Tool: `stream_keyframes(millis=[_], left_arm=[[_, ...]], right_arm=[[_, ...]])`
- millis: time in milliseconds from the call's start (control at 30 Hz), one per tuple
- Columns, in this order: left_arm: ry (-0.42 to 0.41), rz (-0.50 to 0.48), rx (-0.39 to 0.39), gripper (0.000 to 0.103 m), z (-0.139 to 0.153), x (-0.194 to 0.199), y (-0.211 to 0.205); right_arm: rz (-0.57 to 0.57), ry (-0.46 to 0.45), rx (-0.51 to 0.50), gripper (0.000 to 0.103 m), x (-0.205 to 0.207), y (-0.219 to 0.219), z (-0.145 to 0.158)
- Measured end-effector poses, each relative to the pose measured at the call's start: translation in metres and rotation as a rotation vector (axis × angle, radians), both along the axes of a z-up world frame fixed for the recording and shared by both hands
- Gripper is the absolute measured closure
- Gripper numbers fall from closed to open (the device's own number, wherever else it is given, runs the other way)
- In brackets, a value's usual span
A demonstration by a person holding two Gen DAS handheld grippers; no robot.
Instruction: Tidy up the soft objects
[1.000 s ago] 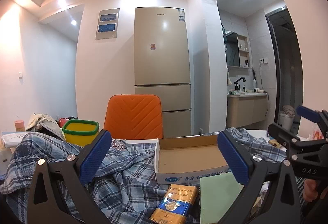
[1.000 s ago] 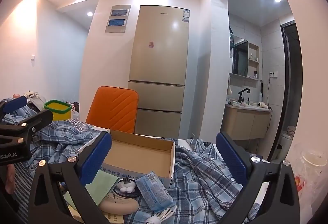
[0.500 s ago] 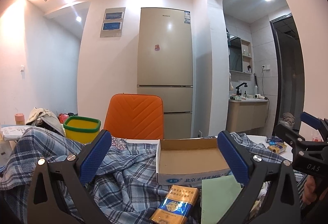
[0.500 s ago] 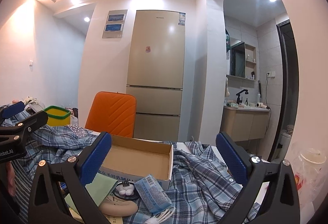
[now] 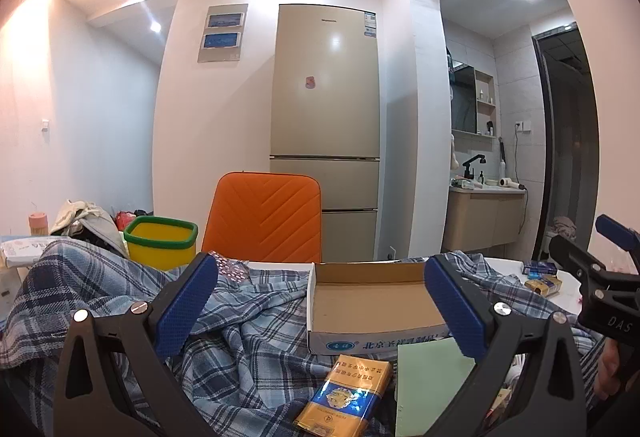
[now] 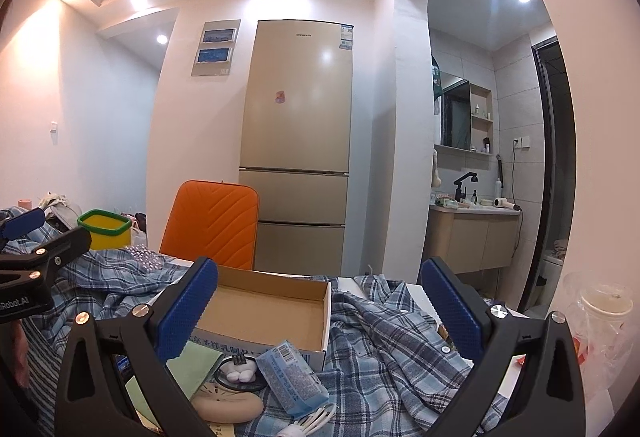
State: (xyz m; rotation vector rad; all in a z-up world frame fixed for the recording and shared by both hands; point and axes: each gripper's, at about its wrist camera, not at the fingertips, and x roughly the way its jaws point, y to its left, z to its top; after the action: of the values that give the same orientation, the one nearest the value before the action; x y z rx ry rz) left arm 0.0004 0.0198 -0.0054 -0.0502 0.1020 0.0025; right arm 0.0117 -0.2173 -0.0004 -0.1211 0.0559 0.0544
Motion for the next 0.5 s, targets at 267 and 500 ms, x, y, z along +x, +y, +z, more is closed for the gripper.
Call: stream_keyframes(millis=[267,500], left_arm=[[-0.009,-0.001,0.013,0.0,0.0006,-0.0041,-0.0029],[-0.009,-0.001,0.019,0.0,0.0025,-0.0048,-0.0045]], right_arm=[[0.002,0.0,0.007,0.0,0.0008,0.0006,0.0003],[0.007,0.006,0.012,0.0,0.0019,-0.0008,0.0008]])
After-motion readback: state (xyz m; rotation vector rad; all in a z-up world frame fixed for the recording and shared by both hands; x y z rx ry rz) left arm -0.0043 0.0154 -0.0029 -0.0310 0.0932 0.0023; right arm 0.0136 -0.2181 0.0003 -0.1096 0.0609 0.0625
